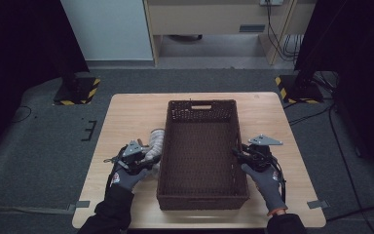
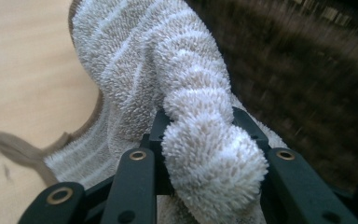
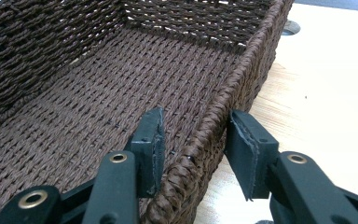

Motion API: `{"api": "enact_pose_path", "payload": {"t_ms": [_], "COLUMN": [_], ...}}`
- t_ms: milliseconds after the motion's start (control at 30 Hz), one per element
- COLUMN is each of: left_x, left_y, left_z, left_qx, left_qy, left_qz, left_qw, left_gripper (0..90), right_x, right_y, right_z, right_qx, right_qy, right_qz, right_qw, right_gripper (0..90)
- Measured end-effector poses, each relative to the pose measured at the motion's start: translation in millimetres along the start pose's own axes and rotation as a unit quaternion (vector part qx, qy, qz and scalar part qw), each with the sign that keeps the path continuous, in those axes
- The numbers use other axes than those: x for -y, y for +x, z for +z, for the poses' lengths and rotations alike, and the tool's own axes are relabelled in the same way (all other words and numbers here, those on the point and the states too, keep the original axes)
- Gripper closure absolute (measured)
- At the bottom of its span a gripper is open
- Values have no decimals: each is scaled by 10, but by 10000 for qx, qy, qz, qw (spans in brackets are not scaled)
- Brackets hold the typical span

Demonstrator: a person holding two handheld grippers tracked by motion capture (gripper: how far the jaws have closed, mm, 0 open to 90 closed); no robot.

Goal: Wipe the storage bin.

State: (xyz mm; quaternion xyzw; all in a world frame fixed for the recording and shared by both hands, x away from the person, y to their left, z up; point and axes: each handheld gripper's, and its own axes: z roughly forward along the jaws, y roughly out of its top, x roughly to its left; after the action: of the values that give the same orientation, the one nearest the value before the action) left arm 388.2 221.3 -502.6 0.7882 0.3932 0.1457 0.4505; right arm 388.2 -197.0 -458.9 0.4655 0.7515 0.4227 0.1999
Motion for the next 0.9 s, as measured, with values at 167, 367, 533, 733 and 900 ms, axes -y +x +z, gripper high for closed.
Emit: {"api": "enact_pose_path", "payload": {"t_ms": [167,367,533,733,900], "left_x": [-42,-169,-107,73,136], "left_y": [19,-84,-222,-209,-192], "left_z": [-99,-445,-463,-268,-216], "left_qx": [3,263,299,231,191], "left_qy": [-162,-863,-690,-34,123], "left_qz": [-121,-230,79,124,67], "left_qw": [9998,9957,9971,9997,9997], "left_gripper": [646,643,642,640,640], "right_x": [1,1,1,1,1], "right_y": [-1,0,1,2,2], "right_z": [-1,-1,-1,0,0], "right_qx": [7,6,12,9,12], "right_qy": [-5,-5,-6,-7,-8], "right_qz": [0,4,0,-1,-2], "right_qw": [10000,10000,10000,10000,10000], "right_gripper": [576,576,576,576,577]}}
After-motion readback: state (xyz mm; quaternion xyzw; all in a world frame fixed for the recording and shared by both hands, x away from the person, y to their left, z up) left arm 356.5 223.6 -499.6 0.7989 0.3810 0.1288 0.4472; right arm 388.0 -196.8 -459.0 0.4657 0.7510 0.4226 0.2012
